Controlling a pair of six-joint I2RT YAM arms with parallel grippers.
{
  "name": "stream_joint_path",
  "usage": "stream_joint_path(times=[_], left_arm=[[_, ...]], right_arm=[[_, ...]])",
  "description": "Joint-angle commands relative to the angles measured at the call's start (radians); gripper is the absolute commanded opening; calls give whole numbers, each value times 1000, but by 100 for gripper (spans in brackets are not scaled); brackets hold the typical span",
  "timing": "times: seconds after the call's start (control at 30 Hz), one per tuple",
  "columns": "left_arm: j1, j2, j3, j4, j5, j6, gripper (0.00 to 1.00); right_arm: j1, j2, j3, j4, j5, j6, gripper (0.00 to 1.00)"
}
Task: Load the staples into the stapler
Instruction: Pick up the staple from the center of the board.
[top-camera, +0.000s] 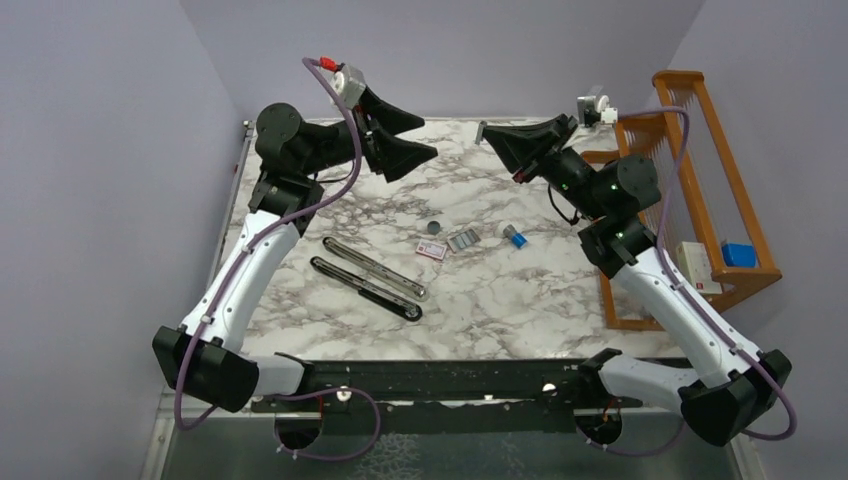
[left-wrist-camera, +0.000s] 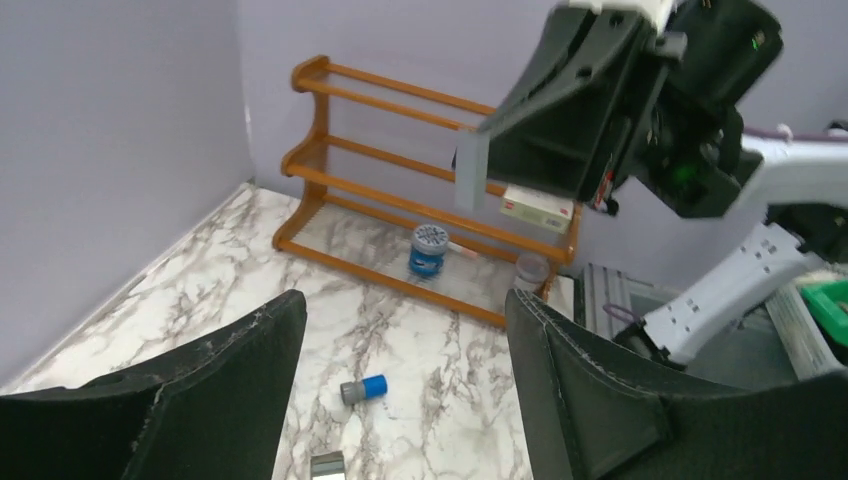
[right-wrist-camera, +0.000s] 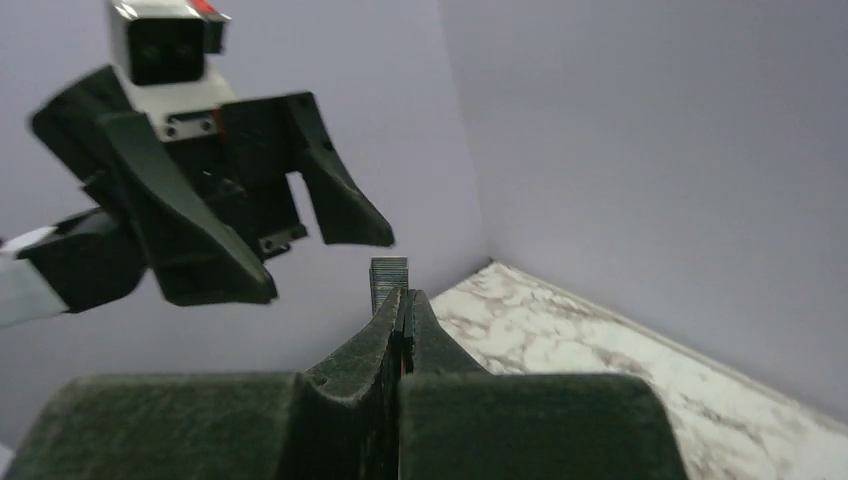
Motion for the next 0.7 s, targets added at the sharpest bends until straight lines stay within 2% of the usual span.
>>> stream_joint_path(times=[0.0, 0.17, 0.27, 0.33, 0.47, 0.67], left_arm=[[-21, -72, -120, 261, 131, 45, 77], [-148, -117, -159, 262, 147, 181, 77], [-237, -166, -211, 262, 132, 316, 75], [-255, -193, -237, 262, 91, 360, 74], [-255, -200, -241, 263, 42, 362, 71], [-257, -179, -221, 263, 53, 331, 69]], right_arm=[[-6, -36, 54, 113, -245, -35, 1], [-5, -4, 93, 173, -501, -13, 1], [-5, 2, 76, 231, -561, 21, 1], [-5, 0, 67, 250, -580, 32, 1], [-5, -2, 50, 293, -616, 53, 1], [-5, 13, 50, 304, -655, 57, 1]])
